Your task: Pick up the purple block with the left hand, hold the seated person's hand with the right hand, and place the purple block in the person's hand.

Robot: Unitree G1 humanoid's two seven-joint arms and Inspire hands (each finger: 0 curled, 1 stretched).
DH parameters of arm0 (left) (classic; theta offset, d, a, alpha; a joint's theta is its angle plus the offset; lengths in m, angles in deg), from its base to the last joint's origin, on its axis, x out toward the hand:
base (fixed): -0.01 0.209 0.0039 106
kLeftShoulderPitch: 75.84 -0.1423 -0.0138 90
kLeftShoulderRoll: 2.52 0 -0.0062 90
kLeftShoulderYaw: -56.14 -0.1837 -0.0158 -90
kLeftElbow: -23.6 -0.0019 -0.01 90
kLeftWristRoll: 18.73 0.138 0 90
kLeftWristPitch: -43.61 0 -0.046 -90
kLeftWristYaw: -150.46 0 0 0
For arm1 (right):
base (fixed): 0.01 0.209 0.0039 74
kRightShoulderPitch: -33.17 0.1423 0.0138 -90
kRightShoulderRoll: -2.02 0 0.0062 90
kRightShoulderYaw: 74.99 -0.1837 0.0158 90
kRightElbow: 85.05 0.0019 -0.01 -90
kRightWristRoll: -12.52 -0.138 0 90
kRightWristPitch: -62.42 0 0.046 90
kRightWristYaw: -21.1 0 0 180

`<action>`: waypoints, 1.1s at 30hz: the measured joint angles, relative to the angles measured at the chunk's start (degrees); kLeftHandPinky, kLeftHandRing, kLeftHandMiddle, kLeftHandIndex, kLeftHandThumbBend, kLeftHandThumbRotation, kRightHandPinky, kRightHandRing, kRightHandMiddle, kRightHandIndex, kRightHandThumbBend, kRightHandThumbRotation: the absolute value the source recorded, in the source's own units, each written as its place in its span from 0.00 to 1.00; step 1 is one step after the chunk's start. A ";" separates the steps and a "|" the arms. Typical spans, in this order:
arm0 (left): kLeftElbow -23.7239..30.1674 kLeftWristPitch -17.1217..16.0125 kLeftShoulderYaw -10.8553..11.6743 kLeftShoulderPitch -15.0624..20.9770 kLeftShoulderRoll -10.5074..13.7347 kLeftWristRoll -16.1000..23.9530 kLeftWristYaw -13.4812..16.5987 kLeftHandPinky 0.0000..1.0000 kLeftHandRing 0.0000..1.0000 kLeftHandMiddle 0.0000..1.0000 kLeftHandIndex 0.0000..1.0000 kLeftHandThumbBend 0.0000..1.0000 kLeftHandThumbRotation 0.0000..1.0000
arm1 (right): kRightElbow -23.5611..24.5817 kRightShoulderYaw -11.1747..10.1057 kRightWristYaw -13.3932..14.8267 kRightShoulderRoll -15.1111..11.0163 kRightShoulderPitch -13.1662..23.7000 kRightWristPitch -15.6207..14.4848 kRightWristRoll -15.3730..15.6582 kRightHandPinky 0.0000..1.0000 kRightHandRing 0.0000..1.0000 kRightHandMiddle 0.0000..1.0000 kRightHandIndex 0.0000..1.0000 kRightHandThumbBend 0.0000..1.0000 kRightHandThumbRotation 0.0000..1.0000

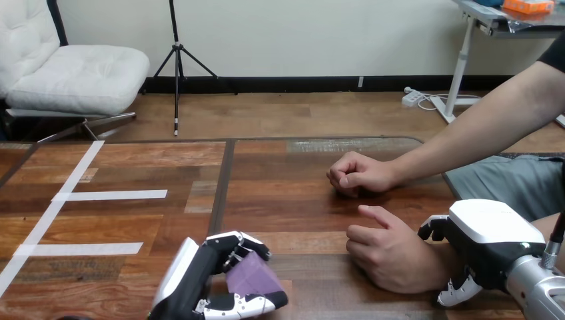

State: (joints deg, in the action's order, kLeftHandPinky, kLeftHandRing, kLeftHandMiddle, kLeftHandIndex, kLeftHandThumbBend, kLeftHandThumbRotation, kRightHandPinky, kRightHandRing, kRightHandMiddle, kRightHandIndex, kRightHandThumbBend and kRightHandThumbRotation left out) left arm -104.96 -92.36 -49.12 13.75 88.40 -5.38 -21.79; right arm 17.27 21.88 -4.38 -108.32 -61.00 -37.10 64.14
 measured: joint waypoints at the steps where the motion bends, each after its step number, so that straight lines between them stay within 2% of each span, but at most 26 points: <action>1: 0.34 -0.07 0.10 -0.18 -0.20 -0.31 -0.49 0.37 0.44 0.51 0.53 0.80 0.17 | 0.00 0.00 0.00 -0.01 0.00 0.00 0.00 0.78 0.78 0.79 0.77 0.79 0.05; 15: 6.02 -0.21 1.61 -2.08 -2.37 -3.38 -4.83 0.39 0.45 0.51 0.53 0.80 0.15 | 0.00 0.00 -0.19 -0.04 0.09 0.04 -0.10 0.79 0.79 0.79 0.78 0.78 0.03; 33: 10.30 -0.21 3.03 -3.66 -4.63 -3.97 -7.71 0.39 0.45 0.52 0.54 0.80 0.14 | 0.00 0.00 -0.70 -0.05 0.32 -0.01 -0.11 0.77 0.78 0.78 0.77 0.79 0.01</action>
State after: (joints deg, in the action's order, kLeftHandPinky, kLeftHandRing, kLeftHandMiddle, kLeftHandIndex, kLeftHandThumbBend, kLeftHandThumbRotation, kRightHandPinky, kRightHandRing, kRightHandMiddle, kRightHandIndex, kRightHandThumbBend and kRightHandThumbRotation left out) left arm -94.66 -92.57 -46.09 10.09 83.77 -9.35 -29.50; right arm 17.26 21.87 -5.07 -108.38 -60.68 -37.10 64.04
